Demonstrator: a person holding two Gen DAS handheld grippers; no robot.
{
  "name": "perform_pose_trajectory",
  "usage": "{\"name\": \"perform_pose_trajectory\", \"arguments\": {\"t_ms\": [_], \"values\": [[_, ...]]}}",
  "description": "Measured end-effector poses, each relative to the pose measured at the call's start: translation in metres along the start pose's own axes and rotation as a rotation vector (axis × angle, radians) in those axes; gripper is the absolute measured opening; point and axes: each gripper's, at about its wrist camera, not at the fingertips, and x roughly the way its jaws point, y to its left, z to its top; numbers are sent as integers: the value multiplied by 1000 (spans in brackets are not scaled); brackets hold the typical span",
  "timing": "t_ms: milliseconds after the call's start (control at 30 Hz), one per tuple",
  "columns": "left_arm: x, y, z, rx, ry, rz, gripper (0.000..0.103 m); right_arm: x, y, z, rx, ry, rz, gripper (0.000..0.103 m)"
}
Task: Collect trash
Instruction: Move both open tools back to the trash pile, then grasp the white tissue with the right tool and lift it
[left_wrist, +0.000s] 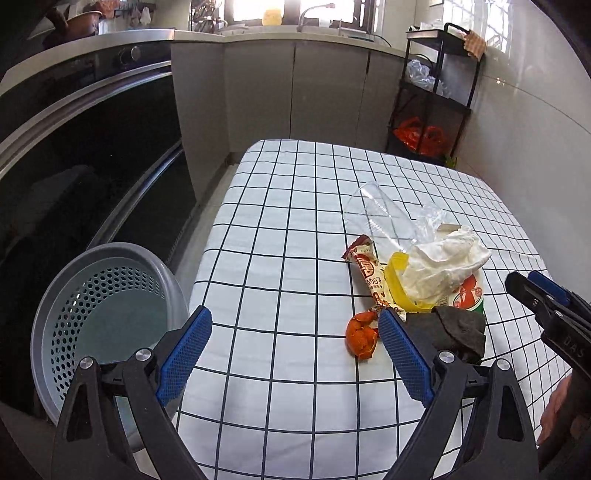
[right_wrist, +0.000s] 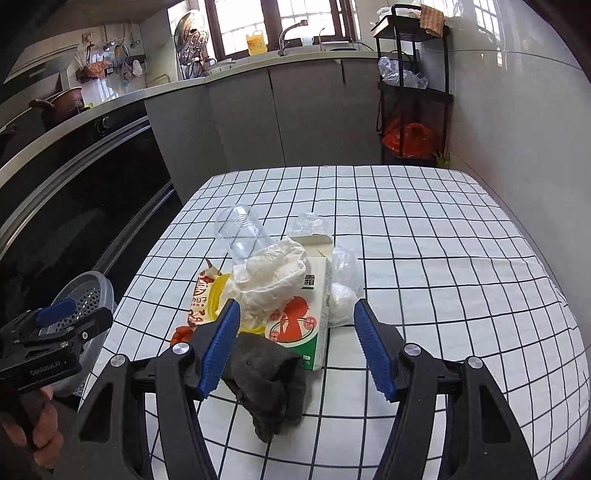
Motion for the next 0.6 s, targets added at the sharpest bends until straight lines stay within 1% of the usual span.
{"name": "perform_pose_trajectory", "arguments": {"t_ms": [100, 200, 433, 600], "values": [[2, -1, -4, 8, -3, 18, 90, 19, 6, 2, -11, 20, 15, 62], [6, -2, -6, 3, 11, 9, 90, 36, 8, 4, 5, 43, 24, 62], [17, -7, -6, 14, 33, 13, 90, 57, 12, 12, 2, 67, 18, 61], [21, -6, -7, 15, 44, 17, 90, 67, 19, 14, -22, 67, 6, 60]]}}
